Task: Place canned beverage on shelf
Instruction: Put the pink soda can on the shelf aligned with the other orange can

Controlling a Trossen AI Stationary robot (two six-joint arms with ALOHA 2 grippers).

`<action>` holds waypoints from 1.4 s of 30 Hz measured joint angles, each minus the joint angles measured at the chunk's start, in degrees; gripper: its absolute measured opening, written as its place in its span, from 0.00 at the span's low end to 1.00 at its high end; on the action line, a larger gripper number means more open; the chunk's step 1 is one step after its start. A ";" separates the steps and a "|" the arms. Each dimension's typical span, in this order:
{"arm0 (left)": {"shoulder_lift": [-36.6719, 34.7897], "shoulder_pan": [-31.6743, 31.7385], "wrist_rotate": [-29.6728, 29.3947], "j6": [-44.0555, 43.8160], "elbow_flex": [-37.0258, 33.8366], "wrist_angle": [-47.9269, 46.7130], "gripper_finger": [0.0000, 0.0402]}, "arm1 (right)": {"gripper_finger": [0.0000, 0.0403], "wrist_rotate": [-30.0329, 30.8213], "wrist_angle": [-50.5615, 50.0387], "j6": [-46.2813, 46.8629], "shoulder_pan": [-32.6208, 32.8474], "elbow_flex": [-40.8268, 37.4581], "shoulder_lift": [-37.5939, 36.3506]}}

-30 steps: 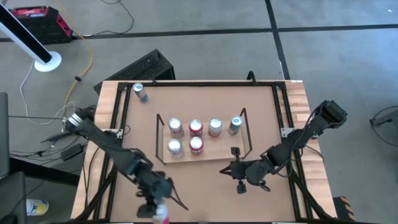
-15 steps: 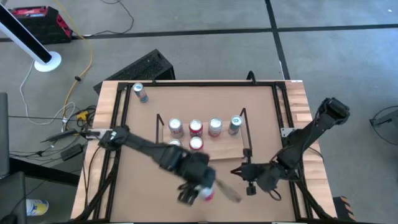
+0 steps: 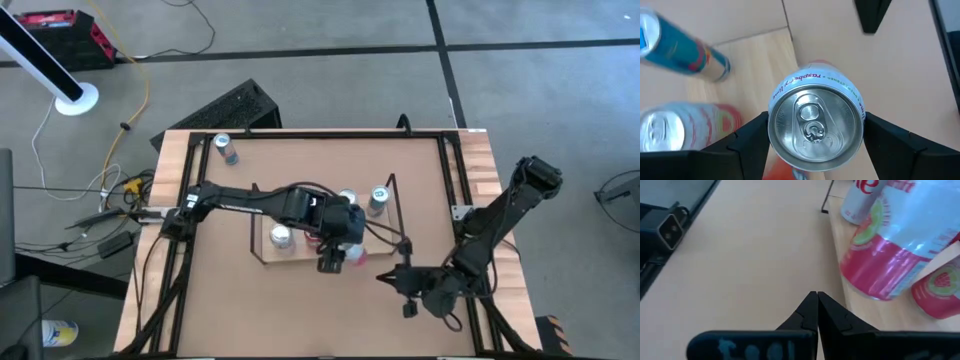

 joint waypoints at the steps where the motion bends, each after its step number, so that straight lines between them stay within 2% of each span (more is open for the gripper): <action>1: 0.40 0.42 0.00 0.14 -0.10 0.68 0.64 | 0.07 -0.02 0.00 -0.02 -0.43 0.00 0.00; 19: 0.80 4.16 -2.55 -2.20 -6.67 -1.00 0.64 | 0.07 -3.68 0.92 -1.46 -9.02 0.00 0.22; 30: 0.67 4.50 -3.33 -2.35 -8.11 0.61 0.69 | 0.07 -4.09 0.87 -1.47 -9.20 0.00 0.22; 42: 0.69 4.50 -1.34 -2.59 -8.13 0.57 0.70 | 0.07 -4.90 0.87 -1.47 -9.20 0.00 0.22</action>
